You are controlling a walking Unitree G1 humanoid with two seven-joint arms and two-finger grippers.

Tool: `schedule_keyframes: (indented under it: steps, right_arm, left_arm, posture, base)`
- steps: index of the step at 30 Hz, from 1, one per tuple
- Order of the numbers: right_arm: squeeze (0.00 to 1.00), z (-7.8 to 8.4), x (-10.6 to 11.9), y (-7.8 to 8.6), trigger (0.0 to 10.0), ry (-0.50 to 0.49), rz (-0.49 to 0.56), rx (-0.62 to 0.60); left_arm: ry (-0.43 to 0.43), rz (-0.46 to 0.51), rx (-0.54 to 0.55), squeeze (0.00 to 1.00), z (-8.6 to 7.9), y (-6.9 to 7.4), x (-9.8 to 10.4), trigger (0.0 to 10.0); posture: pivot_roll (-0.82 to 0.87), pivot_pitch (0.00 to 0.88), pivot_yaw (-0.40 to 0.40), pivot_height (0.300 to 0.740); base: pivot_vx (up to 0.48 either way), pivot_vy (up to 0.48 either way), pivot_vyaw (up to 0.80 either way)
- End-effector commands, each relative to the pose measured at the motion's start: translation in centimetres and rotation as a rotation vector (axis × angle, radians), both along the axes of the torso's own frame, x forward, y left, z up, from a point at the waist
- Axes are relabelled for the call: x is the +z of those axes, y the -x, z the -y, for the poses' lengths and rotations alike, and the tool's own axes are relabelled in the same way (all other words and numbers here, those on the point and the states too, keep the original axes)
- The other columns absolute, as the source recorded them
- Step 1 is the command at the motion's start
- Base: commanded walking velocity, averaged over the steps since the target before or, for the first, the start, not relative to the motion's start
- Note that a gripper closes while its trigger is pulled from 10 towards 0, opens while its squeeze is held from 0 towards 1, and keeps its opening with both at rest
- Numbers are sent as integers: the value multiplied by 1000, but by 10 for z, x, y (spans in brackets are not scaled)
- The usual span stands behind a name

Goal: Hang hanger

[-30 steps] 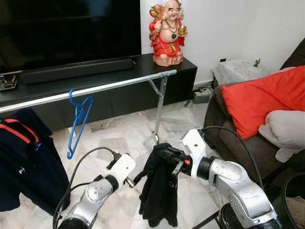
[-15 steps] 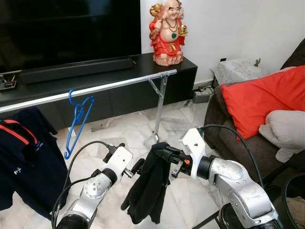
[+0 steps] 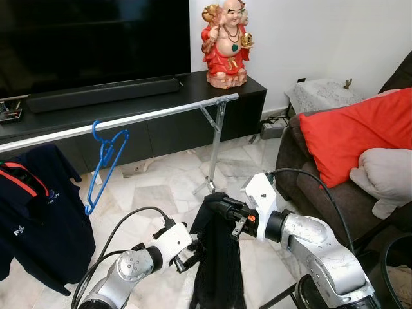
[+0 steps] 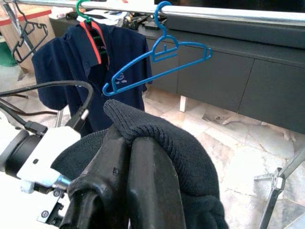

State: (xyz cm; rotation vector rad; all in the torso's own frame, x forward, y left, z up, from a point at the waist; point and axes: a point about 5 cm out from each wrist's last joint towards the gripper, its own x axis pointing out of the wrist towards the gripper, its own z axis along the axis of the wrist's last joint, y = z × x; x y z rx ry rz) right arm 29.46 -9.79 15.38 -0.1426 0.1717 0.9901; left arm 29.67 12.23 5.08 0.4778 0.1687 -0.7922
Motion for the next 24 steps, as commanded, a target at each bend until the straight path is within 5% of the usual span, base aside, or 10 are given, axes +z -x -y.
schedule_keyframes:
  steps: [1,7,10,15,24]
  right_arm:
    - [0,-3,7,-3,10000,-8,28,3]
    - [0,-3,6,-1,10000,-8,26,14]
    - [0,9,-2,0,10000,124,54,30]
    - [0,40,-31,-8,10000,517,120,24]
    - [0,46,-27,-10,10000,609,292,155]
  left_arm:
    - [33,16,9,0,0,-4,8,10000]
    - [80,55,67,0,-3,-10,16,10000]
    - [103,36,68,0,-7,-10,19,10000]
    - [58,-9,22,0,-10,-5,14,10000]
    - [26,-24,22,0,-12,-3,9,10000]
  posture:
    - [15,53,24,740]
    - [16,52,24,740]
    - [16,52,24,740]
    - [15,50,25,740]
    - [16,52,24,740]
  base:
    - [0,0,0]
    - [0,0,0]
    - [0,0,0]
    - [0,0,0]
    - [0,0,0]
